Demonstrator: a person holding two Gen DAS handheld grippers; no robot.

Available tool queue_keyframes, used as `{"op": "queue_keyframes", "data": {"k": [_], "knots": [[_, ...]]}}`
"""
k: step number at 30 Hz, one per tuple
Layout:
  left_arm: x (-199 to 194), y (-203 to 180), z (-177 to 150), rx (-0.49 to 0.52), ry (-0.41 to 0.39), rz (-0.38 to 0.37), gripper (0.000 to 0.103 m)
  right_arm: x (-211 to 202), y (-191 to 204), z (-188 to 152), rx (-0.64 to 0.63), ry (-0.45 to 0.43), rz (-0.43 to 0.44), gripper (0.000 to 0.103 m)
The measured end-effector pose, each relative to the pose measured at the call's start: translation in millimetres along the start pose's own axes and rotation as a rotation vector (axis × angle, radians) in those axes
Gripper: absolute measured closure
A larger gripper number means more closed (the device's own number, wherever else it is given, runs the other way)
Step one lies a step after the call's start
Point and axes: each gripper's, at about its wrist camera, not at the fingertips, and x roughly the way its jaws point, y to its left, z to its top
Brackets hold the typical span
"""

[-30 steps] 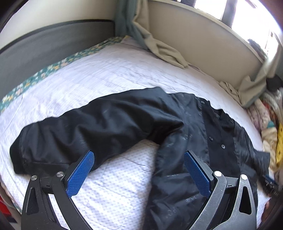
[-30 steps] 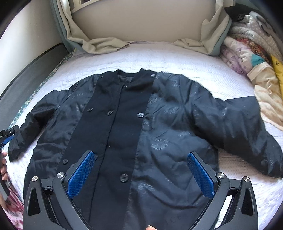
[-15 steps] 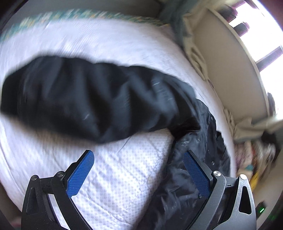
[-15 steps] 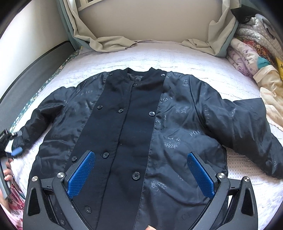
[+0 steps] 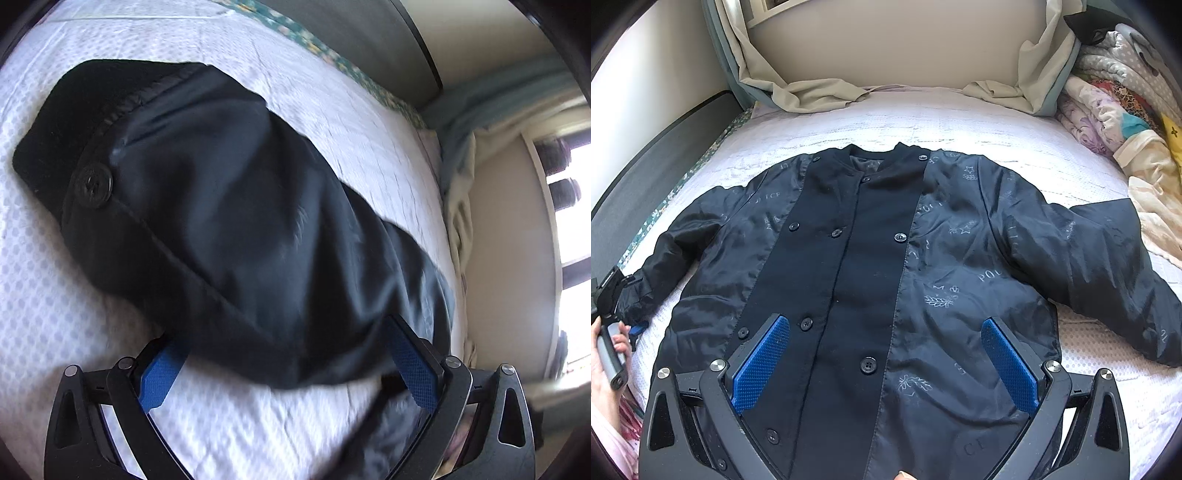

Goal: Fold large clothes
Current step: 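Reach the left tool to the coat sleeve cuff and close on it, then swing the held sleeve across the coat front with the left tool and release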

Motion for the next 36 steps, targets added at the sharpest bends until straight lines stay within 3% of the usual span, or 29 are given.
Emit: {"op": "queue_keyframes", "data": {"k": [3, 5, 8, 16, 19, 24, 30, 36], "knots": [[3.0, -3.4, 10.6, 0.029, -0.045, 0.026, 0.024, -0.7, -3.0, -0.7, 0.007, 0.004, -0.001, 0.000], [6.7, -6.3, 16.2, 0.047, -0.046, 0.035, 0.060, -1.4, -5.4, -1.1, 0.009, 0.004, -0.002, 0.000], [7.5, -5.5, 23.4, 0.032, -0.034, -0.018, 0.084, -2.4, -11.4, -1.1, 0.021, 0.004, -0.009, 0.000], [-38.1, -63.2, 1.4, 0.241, -0.155, -0.027, 0.088, -3.2, -18.5, 3.7, 0.056, -0.001, -0.021, 0.000], [-56.6, -105.9, -12.3, 0.368, -0.202, -0.040, 0.088, -2.6, -17.4, 5.3, 0.057, 0.000, -0.025, 0.000], [-77.0, -193.2, -62.9, 0.615, -0.239, -0.096, 0.088, -1.2, -15.3, 7.6, 0.057, -0.001, -0.029, 0.000], [-55.1, -272.7, -165.3, 0.888, -0.136, -0.157, 0.088, -3.7, -21.2, 12.8, 0.071, -0.017, -0.032, 0.000], [6.1, -296.5, -270.8, 1.096, 0.045, -0.118, 0.088, -12.6, -35.8, 17.1, 0.109, -0.039, -0.046, 0.000]]}}
